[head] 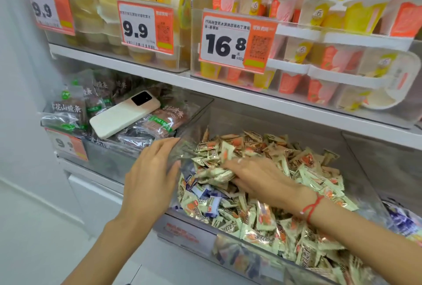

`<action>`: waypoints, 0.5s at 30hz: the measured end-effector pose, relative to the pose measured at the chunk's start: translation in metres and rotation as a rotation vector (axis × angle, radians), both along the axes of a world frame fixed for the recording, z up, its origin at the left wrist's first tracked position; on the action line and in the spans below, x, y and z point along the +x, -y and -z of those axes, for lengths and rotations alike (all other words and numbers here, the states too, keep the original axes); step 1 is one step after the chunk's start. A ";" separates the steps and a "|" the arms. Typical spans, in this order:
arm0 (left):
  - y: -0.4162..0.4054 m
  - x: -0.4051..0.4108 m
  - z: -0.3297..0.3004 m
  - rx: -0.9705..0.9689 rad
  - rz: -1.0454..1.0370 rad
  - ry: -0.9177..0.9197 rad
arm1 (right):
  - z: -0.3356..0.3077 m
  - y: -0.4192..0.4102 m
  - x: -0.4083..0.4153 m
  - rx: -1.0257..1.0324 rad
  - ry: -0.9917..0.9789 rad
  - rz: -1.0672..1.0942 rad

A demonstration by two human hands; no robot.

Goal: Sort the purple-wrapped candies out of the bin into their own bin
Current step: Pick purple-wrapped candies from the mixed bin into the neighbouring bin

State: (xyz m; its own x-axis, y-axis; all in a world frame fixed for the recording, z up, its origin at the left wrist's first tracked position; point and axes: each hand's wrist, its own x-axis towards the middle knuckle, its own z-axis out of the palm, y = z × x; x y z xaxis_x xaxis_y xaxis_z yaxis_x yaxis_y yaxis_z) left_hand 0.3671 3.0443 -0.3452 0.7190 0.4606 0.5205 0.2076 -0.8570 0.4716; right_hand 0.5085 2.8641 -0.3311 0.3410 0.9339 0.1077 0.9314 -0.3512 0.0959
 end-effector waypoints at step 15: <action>0.002 0.000 -0.003 0.007 -0.020 -0.007 | -0.022 -0.012 -0.030 -0.002 -0.024 -0.108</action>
State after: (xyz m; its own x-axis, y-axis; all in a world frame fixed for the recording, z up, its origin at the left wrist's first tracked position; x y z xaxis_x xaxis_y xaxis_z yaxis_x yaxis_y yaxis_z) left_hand 0.3670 3.0420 -0.3425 0.7135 0.4714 0.5184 0.2284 -0.8559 0.4639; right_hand 0.4788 2.8759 -0.3087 0.2405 0.9657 0.0984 0.9660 -0.2480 0.0734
